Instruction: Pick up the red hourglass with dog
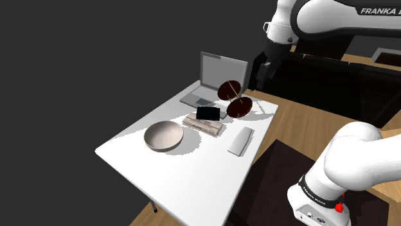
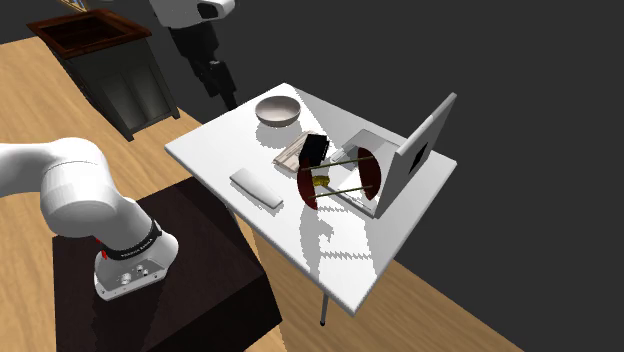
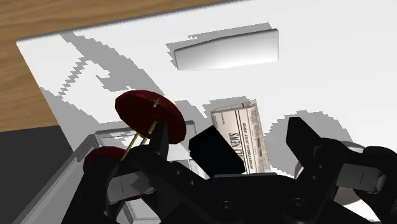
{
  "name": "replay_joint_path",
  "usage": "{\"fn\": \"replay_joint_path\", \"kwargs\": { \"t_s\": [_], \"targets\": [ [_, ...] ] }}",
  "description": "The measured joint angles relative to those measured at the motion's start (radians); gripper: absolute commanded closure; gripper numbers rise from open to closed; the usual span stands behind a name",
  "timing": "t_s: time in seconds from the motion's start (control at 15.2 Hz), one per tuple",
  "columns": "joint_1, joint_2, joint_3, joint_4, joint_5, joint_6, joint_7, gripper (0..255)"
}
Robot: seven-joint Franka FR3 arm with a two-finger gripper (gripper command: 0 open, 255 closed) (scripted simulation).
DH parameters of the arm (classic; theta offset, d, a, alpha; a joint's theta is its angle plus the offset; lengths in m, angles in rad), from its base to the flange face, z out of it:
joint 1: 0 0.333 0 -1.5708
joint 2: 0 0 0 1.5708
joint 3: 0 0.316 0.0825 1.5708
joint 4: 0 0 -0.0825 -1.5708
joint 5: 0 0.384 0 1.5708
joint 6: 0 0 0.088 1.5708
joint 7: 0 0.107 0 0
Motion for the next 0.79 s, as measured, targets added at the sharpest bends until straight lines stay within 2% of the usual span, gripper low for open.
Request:
{"fn": "replay_joint_path", "kwargs": {
  "t_s": [0.13, 0.33, 0.79],
  "targets": [
    [-0.004, 0.017, 0.001, 0.002, -0.001, 0.014, 0.009, 0],
    [-0.028, 0.096, -0.002, 0.007, -0.008, 0.084, 0.050, 0],
    [-0.089, 0.363, -0.011, 0.086, -0.029, 0.261, 0.170, 0]
  ]
}}
